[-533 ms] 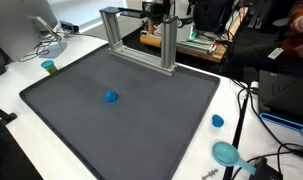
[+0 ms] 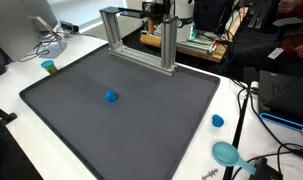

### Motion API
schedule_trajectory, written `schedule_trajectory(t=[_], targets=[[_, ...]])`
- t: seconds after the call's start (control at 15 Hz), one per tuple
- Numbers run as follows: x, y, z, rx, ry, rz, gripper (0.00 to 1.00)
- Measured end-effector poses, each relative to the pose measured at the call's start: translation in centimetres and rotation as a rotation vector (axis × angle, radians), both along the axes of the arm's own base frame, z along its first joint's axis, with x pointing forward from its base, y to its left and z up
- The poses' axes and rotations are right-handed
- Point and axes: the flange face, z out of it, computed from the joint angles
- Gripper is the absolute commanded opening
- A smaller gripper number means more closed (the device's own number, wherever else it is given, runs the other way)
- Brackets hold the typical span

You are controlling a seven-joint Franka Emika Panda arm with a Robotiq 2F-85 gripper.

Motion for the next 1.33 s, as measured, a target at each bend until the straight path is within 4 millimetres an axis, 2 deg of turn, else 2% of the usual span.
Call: schedule_trajectory(t=[0.13, 0.27, 0.53, 0.73, 0.87, 1.2, 1.33], targets=[[-0.4, -1.3, 2.5, 0.029, -0.058, 0.02, 1.0], [-0.7, -4.0, 4.5, 0.073, -0.117, 0.019, 1.0], [-0.9, -11.0, 5.4, 0.175, -0.198, -0.056, 1.0], [-1.6, -15.0, 4.3, 0.215, -0.198, -0.092, 1.0], [-2.4, -16.2, 2.9, 0.22, -0.175, -0.098, 1.0], [-4.1, -16.1, -1.7, 0.185, -0.083, -0.107, 1.0], [-4.4, -15.7, -2.5, 0.164, -0.066, -0.107, 1.0]])
